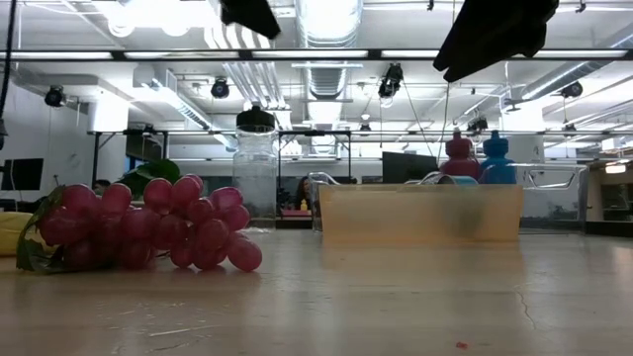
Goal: Pick & Place Food Item
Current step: Put the transparent water bottle into the right transparent bin
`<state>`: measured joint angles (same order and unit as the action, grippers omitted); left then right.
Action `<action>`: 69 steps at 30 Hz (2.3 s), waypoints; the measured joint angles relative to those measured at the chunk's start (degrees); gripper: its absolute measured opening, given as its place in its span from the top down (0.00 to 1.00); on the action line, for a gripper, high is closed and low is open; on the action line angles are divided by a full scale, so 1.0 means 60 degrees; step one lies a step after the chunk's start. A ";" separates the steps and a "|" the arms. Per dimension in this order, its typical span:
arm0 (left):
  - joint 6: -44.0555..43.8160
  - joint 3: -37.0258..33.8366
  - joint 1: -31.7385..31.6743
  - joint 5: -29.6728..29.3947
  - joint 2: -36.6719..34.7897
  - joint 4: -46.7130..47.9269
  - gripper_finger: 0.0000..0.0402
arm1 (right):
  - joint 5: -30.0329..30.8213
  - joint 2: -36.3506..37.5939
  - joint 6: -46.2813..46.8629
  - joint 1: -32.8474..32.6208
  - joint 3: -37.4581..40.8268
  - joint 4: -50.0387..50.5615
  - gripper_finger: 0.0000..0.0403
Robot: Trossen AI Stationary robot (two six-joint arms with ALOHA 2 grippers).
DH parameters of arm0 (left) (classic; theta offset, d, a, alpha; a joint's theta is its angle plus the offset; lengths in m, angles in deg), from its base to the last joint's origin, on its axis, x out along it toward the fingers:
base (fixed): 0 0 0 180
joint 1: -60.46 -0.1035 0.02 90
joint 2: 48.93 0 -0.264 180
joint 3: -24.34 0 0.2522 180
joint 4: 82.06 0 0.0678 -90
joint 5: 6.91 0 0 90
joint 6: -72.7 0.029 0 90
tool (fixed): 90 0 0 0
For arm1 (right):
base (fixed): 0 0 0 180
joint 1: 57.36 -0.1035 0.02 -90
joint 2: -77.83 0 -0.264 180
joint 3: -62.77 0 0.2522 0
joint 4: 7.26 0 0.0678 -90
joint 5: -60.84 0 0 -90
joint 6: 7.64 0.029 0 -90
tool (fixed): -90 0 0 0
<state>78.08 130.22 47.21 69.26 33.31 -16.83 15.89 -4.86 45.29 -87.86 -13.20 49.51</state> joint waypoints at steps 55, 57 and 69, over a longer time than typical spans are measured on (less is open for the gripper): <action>-0.0046 -0.3556 -0.1899 0.0811 -0.0819 -0.2352 0.70 | -0.0003 0.0000 0.0000 0.0000 0.0000 -0.0070 0.49; -0.0049 -0.3557 -0.1895 0.0811 -0.0744 -0.2340 0.70 | -0.0003 0.0000 0.0000 0.0000 0.0000 -0.0070 0.49; -0.0046 -0.3539 -0.1895 0.0806 -0.0517 -0.2435 0.71 | -0.0001 0.0000 0.0000 0.0000 0.0000 -0.0066 0.49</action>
<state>77.81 108.99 35.84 74.10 30.20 -31.44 15.89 -4.86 45.29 -87.86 -13.20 49.11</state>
